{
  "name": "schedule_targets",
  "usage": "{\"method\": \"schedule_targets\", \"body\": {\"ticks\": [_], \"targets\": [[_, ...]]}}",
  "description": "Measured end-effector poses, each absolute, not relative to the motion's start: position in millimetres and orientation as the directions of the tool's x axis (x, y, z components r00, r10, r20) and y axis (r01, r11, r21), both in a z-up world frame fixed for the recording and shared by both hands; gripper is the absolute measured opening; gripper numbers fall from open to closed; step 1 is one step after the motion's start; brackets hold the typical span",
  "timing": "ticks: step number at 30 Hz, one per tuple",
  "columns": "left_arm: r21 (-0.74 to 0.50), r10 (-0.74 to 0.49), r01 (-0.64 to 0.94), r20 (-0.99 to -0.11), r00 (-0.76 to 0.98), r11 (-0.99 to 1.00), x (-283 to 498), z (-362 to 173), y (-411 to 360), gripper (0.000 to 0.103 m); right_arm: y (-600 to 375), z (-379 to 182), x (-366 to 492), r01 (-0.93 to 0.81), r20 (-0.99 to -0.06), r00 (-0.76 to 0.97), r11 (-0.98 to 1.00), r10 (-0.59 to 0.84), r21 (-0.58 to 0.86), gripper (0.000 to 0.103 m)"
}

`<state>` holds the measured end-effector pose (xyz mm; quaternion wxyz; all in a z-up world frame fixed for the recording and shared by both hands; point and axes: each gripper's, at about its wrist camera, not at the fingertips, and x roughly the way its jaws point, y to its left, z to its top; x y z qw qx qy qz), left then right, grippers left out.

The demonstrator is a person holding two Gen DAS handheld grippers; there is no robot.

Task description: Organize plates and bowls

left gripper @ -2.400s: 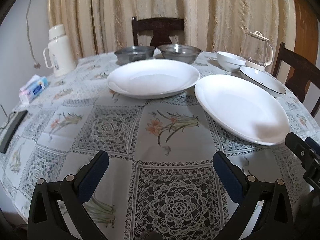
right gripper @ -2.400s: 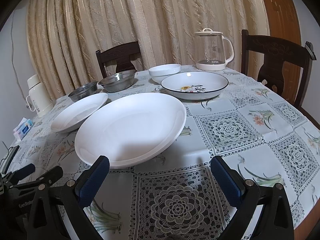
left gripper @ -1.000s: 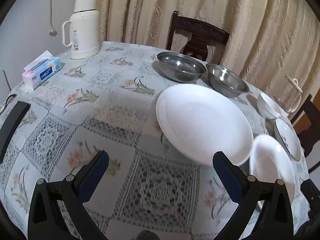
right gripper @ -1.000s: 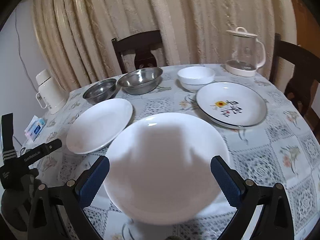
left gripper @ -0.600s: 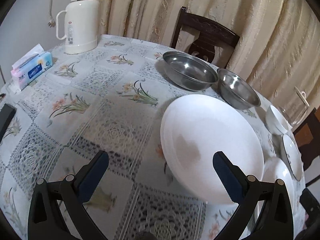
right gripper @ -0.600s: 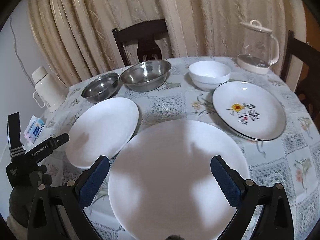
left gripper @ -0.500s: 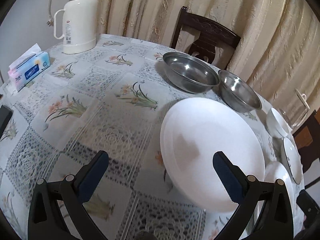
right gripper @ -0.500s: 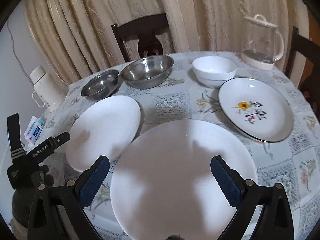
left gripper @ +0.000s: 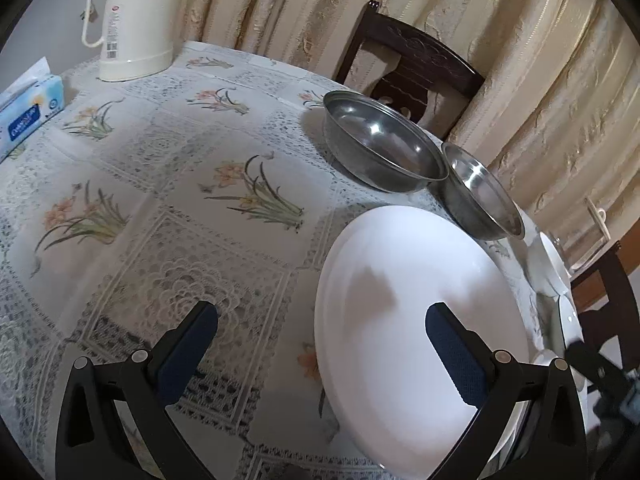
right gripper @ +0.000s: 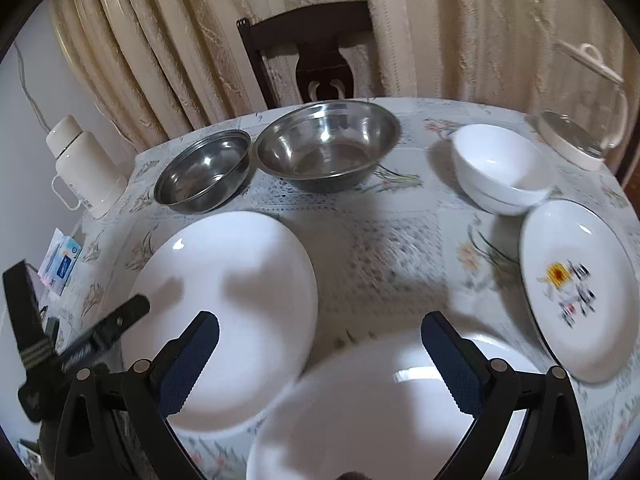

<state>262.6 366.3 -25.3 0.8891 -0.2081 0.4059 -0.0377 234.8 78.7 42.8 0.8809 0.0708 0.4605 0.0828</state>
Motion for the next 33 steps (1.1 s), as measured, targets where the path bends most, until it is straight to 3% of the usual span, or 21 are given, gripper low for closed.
{"method": "schedule_targets", "body": {"ticks": [21,33], "targets": [[-0.426,-0.253,-0.068,-0.650,0.717,0.902,257.5,-29.1,368.5,0.103,92.6,-1.6,303.2,-0.098,-0.857,0.420,0.954,0.299,0.285,0.103],[-0.599,-0.418,-0.019,-0.581,0.699,0.800,247.9,-29.1,379.8,0.103,69.0,0.8,311.1,-0.155,-0.828,0.351,0.899,0.438,0.410,0.103]]}}
